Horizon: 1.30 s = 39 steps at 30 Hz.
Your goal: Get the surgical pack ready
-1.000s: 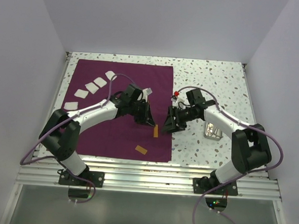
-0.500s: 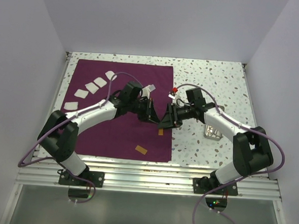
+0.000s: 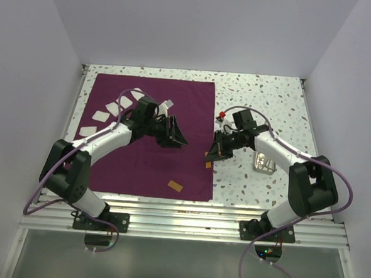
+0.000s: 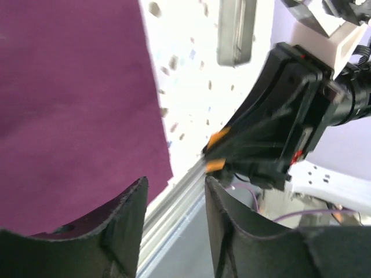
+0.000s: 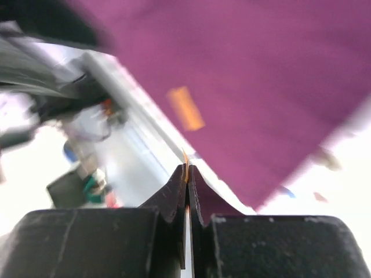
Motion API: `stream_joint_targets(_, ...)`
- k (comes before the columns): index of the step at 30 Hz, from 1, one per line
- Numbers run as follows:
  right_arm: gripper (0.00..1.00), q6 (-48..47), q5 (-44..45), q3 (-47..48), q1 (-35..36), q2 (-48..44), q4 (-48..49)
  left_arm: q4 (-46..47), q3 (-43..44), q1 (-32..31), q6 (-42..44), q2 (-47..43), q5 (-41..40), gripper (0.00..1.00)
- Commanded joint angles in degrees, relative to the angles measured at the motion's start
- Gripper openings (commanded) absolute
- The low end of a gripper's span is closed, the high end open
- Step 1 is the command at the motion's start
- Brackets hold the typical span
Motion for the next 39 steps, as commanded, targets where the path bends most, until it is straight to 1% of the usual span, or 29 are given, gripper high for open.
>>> stream_joint_targets(1, 0.00, -5.08, 21.47, 6.07, -6.23, 0.85, -15.41, -5.66, 0.55, 4.03, 3.95, -3.43, -0.54, 0.50)
stream_joint_targets(2, 0.00, -5.18, 26.26, 7.39, -8.00, 1.55, -20.57, -7.87, 1.16, 3.95, 6.48, -3.25, -2.03, 0.50)
stream_joint_targets(3, 0.00, -5.18, 30.92, 10.18, -10.02, 2.08, -23.32, -10.33, 1.78, 3.95, 7.47, -2.82, -2.65, 0.50)
stream_joint_targets(4, 0.00, -6.14, 40.97, 12.04, -13.26, 2.60, -25.87, -13.66, 1.96, 3.69, 7.91, -2.20, -2.92, 0.50)
stream_joint_targets(5, 0.00, -6.50, 44.99, 15.62, -14.60, 4.00, -29.90, -14.65, 1.44, 3.60, 8.00, -2.11, -2.92, 0.50)
stream_joint_targets(6, 0.00, -7.02, 48.94, 17.23, -15.74, 4.54, -31.42, -15.36, 0.74, 3.51, 7.92, -2.28, -3.36, 0.51)
stream_joint_targets(7, 0.00, -8.24, 51.94, 18.64, -17.15, 5.24, -32.22, -16.50, -0.75, 3.42, 7.65, -2.98, -3.80, 0.51)
stream_joint_targets(8, 0.00, -8.69, 56.93, 19.78, -17.68, 5.77, -33.18, -17.03, -1.37, 3.25, 7.30, -3.25, -4.50, 0.51)
stream_joint_targets(9, 0.00, -9.04, 58.11, 21.01, -18.12, 7.43, -33.37, -17.56, -1.99, 3.07, 7.30, -3.43, -4.85, 0.51)
stream_joint_targets(11, 0.01, -9.49, 59.17, 21.98, -19.18, 9.19, -33.72, -18.44, -3.22, 2.46, 6.78, -3.51, -5.12, 0.50)
stream_joint_targets(12, 0.04, -9.57, 59.61, 21.82, -19.27, 10.42, -33.03, -18.53, -3.48, 2.11, 6.69, -3.69, -4.86, 0.50)
stream_joint_targets(14, 0.06, -9.75, 59.97, 21.20, -19.88, 11.31, -31.27, -18.62, -3.84, 0.62, 6.34, -3.78, -5.30, 0.50)
stream_joint_targets(17, 0.06, -10.63, 61.46, 20.15, -21.20, 12.89, -29.95, -18.53, -4.19, -1.23, 5.37, -4.22, -6.09, 0.50)
stream_joint_targets(19, 0.07, -11.24, 60.33, 19.53, -22.08, 13.77, -29.16, -18.27, -4.89, -1.67, 4.49, -4.83, -6.18, 0.50)
stream_joint_targets(20, 0.09, -11.16, 59.97, 19.01, -22.26, 13.77, -28.63, -18.18, -5.33, -1.67, 4.14, -5.09, -6.09, 0.50)
stream_joint_targets(25, 0.24, -10.98, 58.74, 18.12, -22.35, 14.04, -28.62, -16.08, -9.37, -1.67, 0.55, -7.55, -5.47, 0.58)
stream_joint_targets(26, 0.35, -10.81, 58.74, 17.95, -22.43, 13.17, -28.88, -15.46, -10.07, -1.76, -0.16, -8.08, -5.47, 0.58)
stream_joint_targets(27, 0.40, -10.72, 58.83, 18.12, -22.35, 12.64, -29.15, -15.19, -11.21, -1.67, -0.78, -8.43, -5.47, 0.59)
stream_joint_targets(29, 0.46, -10.63, 59.62, 19.17, -22.26, 10.88, -30.11, -14.84, -12.01, -2.02, -2.45, -8.79, -5.91, 0.59)
stream_joint_targets(30, 0.46, -10.63, 59.36, 19.61, -22.17, 10.09, -30.64, -14.84, -12.27, -2.20, -2.98, -8.79, -6.17, 0.58)
stream_joint_targets(33, 0.48, -9.93, 56.11, 20.76, -18.93, 7.10, -31.78, -13.96, -13.68, -3.87, -6.31, -8.88, -7.49, 0.57)
stream_joint_targets(34, 0.48, -9.49, 55.67, 21.02, -15.18, 6.48, -32.05, -13.79, -13.68, -4.83, -8.24, -8.79, -8.80, 0.56)
stream_joint_targets(36, 0.49, -9.05, 55.05, 21.37, -11.03, 4.73, -32.58, -14.31, -13.60, -5.63, -10.01, -8.61, -10.39, 0.54)
stream_joint_targets(37, 0.49, -7.92, 54.18, 21.37, -7.88, 4.11, -32.58, -14.57, -13.51, -6.06, -11.58, -8.53, -11.79, 0.53)
stream_joint_targets(39, 0.49, -6.33, 50.76, 20.32, -5.48, 2.45, -31.88, -15.10, -13.51, -6.50, -13.17, -8.26, -12.85, 0.49)
